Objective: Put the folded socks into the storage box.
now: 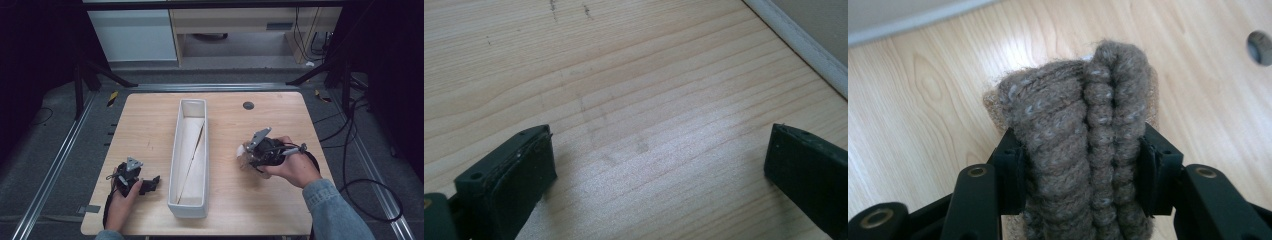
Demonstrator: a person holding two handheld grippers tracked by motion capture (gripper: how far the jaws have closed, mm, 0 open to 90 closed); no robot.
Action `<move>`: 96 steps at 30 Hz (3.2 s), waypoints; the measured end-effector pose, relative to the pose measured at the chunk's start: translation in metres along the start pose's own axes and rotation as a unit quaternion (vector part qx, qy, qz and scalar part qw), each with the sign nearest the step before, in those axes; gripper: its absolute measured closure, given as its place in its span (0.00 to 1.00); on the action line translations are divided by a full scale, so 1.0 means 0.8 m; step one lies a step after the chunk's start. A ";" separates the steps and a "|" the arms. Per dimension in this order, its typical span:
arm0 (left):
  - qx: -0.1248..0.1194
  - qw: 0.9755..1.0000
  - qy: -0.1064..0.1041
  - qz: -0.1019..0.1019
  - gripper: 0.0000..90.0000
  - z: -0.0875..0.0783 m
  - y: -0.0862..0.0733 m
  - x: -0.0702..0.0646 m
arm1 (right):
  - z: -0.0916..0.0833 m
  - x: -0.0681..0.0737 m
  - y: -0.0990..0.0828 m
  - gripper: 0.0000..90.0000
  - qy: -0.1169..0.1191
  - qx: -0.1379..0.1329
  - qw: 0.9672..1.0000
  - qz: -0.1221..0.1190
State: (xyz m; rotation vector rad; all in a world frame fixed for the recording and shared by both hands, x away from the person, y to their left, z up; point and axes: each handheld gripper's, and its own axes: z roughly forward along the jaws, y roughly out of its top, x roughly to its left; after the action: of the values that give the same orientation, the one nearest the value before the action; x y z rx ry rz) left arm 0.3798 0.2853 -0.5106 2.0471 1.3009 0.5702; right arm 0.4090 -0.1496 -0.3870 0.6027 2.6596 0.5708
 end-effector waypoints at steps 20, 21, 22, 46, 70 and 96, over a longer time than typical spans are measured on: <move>-0.001 1.000 0.000 0.000 0.00 0.000 0.000 0.000 | -0.067 0.027 0.087 0.54 0.014 -0.038 0.999 -0.019; -0.001 1.000 0.000 0.000 0.00 0.000 0.000 0.000 | -0.069 0.028 0.089 0.54 0.013 -0.037 0.999 -0.020; -0.001 1.000 0.000 0.000 0.00 0.000 0.000 0.000 | -0.070 0.029 0.092 0.54 0.014 -0.038 0.999 -0.020; 0.000 1.000 0.000 0.000 0.00 0.000 0.000 0.000 | -0.106 0.057 0.160 0.54 0.024 -0.054 0.997 -0.050; 0.000 1.000 0.000 0.001 0.00 0.000 0.000 0.000 | -0.064 0.114 0.204 0.54 0.078 -0.049 0.992 -0.083; -0.001 1.000 0.000 0.000 0.00 0.000 0.000 0.000 | -0.052 0.148 0.198 0.54 0.105 -0.025 0.989 -0.099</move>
State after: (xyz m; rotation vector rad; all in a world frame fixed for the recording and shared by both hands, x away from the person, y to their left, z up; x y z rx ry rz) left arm 0.3798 0.2850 -0.5107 2.0452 1.2995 0.5710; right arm 0.3434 0.0249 -0.3089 0.2725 2.8464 0.6732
